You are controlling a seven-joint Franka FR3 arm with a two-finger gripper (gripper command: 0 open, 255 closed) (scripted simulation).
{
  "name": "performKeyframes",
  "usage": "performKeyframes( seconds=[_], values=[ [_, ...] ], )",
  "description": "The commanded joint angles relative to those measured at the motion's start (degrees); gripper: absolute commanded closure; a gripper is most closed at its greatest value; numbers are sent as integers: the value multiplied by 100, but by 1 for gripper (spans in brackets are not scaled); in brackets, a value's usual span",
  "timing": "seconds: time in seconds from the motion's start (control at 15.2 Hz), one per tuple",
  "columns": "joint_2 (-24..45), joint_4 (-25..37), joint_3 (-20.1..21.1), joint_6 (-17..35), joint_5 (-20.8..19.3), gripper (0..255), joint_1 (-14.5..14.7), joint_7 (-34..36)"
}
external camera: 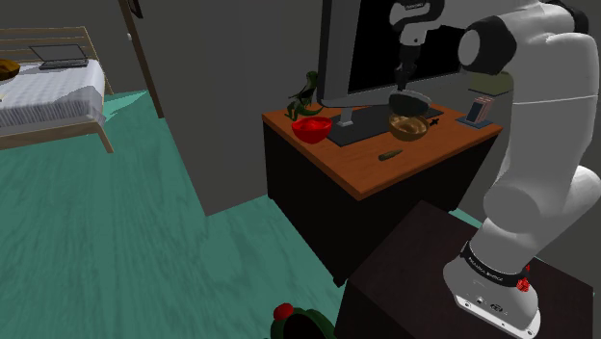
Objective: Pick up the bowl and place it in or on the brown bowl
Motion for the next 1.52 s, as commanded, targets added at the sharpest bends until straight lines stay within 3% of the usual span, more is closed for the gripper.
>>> performKeyframes(
  seconds=[0.0, 0.2, 0.26, 0.4, 0.66, 1.45],
  values=[
    [443, 749, -19, -316, 158, 255, -293, -221],
    [1369, 2333, 22, -972, 431, 255, -864, -458],
    [2284, 4012, 122, -1695, 638, 255, -1373, -484],
    [1972, 3274, 108, -1286, 553, 255, -1218, -523],
    [1693, 2446, 66, -759, 497, 255, -1041, -564],
    [1453, 1073, 42, 344, 460, 255, -800, -620]
  ],
)
